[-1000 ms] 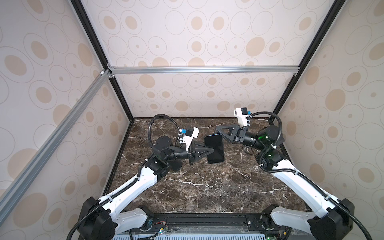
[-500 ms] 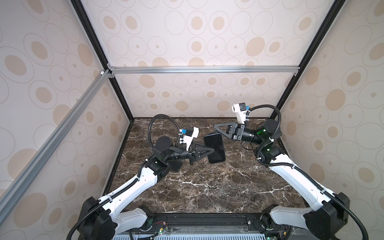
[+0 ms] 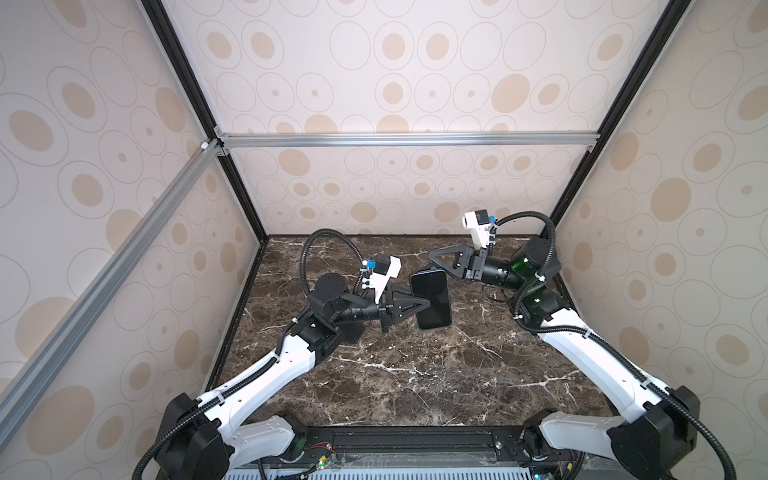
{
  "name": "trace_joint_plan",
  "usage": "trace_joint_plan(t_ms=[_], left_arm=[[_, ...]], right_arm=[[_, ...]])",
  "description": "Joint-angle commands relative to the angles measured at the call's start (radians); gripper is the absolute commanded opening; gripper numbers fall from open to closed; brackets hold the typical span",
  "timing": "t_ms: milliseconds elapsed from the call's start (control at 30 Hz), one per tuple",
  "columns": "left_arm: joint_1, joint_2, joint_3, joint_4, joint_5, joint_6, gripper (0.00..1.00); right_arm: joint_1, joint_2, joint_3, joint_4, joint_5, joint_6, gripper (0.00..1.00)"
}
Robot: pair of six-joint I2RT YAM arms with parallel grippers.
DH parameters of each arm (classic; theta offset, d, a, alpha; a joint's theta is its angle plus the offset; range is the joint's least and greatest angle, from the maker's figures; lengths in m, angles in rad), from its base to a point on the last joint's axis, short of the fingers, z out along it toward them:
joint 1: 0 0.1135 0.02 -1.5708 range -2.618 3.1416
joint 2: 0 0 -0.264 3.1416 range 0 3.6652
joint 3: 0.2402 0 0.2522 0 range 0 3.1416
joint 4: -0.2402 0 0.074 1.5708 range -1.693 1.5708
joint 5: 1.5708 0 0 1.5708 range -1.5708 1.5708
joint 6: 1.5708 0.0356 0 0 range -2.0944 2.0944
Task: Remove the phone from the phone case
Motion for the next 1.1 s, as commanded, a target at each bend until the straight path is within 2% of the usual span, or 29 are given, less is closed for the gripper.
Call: trace_joint_plan(t_ms=[0,67,200,333,467,633,867,1067], left_arm=[[-0.024,-0.065,0.09,0.128,-0.05,0.118,0.0],[-0.024,-0.073,0.077,0.112,-0.073,0.122,0.0],[-0.018,-0.1,0.044,0.103,-0.137,0.119,0.0],[0.0,-0.126,0.008,0.144,-0.194,0.076,0.0],[0.029,-0.138,-0.051,0.277,-0.248,-0.043,0.0],[0.038,-0.138,-0.105,0.442,-0.282,-0.173,0.0],[0.038,-0.105,-0.114,0.568,-0.267,-0.272,0.0],[0.038,-0.099,-0.128,0.598,-0.281,-0.299,0.0]], right_arm=[[-0.001,-0.02,-0.037,-0.072,0.048,-0.057,0.11],[-0.008,-0.071,-0.04,-0.092,0.103,-0.118,0.21],[-0.01,-0.207,-0.063,-0.237,0.276,-0.328,0.4],[-0.009,-0.304,-0.123,-0.308,0.35,-0.502,0.46],[-0.009,-0.344,-0.167,-0.328,0.261,-0.62,0.48],[-0.01,-0.345,-0.18,-0.258,0.12,-0.639,0.51],[-0.003,-0.26,-0.156,-0.126,-0.023,-0.571,0.5],[0.027,-0.225,-0.146,-0.098,-0.031,-0.569,0.46]])
